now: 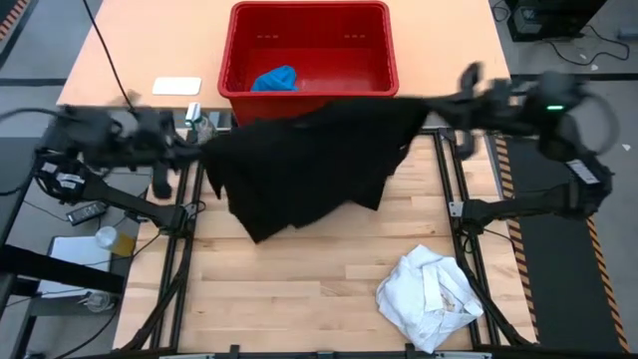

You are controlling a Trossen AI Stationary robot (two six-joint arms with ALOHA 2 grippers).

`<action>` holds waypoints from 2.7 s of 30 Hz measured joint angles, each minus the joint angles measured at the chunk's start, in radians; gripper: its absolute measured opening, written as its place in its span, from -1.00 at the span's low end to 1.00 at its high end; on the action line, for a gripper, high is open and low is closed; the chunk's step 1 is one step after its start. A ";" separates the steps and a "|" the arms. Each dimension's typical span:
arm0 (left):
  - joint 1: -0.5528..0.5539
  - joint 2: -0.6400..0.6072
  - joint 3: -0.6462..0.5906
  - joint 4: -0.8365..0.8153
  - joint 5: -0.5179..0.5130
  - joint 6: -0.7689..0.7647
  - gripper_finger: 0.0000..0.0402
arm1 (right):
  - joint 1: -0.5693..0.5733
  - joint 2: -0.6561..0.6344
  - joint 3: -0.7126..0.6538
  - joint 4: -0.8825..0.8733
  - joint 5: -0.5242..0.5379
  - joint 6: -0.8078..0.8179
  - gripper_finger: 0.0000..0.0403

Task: Fold laundry
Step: Fold the black shirt

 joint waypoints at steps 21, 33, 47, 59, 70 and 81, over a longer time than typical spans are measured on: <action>0.034 0.225 0.318 0.639 -0.033 0.345 -0.99 | 0.000 0.136 0.396 0.280 -0.232 0.064 -0.97; 0.031 0.372 0.527 0.648 0.170 0.096 -0.97 | 0.000 0.173 0.488 0.282 -0.360 0.425 -0.96; -0.002 0.492 0.525 0.901 0.592 -0.099 -0.96 | 0.022 0.188 0.488 0.481 -0.734 0.812 -0.96; 0.259 0.462 0.527 0.406 0.284 0.031 -0.96 | -0.187 0.211 0.488 -0.161 -0.464 0.406 -0.96; 0.626 0.578 0.526 0.689 -0.094 0.784 -0.98 | -0.367 0.384 0.485 -0.005 0.515 -0.366 -0.96; 0.519 0.476 0.526 0.734 0.290 0.644 -0.98 | -0.259 0.313 0.486 -0.010 0.028 -0.186 -0.96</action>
